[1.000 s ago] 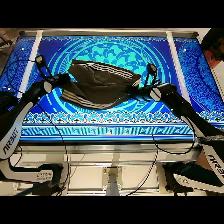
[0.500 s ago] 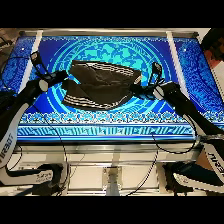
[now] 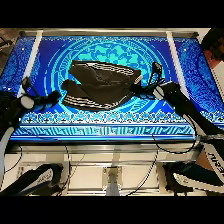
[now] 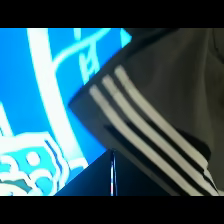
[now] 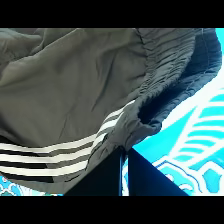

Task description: Fold the clothes and pants, and hang the long-sleeved shirts on hangers.

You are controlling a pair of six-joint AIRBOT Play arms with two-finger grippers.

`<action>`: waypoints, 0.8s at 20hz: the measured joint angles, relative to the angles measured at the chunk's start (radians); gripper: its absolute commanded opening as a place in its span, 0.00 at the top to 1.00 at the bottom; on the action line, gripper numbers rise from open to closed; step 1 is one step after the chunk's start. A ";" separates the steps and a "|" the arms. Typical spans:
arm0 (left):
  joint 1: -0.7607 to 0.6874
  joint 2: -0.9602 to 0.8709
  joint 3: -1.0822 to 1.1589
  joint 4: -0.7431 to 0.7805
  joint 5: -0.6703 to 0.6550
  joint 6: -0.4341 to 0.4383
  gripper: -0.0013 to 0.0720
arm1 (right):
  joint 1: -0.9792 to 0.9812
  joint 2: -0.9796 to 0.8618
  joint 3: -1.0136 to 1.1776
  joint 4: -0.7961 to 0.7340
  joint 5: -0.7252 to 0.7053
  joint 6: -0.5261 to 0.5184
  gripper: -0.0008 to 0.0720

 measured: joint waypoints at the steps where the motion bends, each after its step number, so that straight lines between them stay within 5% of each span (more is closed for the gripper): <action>1: 0.006 0.024 -0.039 -0.044 -0.005 0.008 0.54 | 0.000 0.000 0.000 0.000 -0.001 -0.004 0.97; 2: 0.010 0.042 -0.074 -0.081 -0.004 0.012 0.10 | 0.000 0.000 0.000 0.000 -0.007 -0.009 0.97; 3: 0.011 0.052 -0.099 -0.108 -0.002 0.016 0.02 | 0.000 0.000 0.000 0.000 -0.007 -0.016 0.97; 6: 0.012 0.049 -0.140 -0.205 0.026 0.020 0.20 | 0.000 0.000 0.000 0.000 -0.011 -0.039 0.97; 12: 0.012 -0.037 -0.161 -0.376 0.115 0.025 0.20 | 0.000 0.000 0.000 0.001 -0.011 -0.060 0.97; 16: 0.012 -0.094 -0.163 -0.438 0.185 0.025 0.31 | 0.000 0.000 0.000 0.002 -0.011 -0.063 0.97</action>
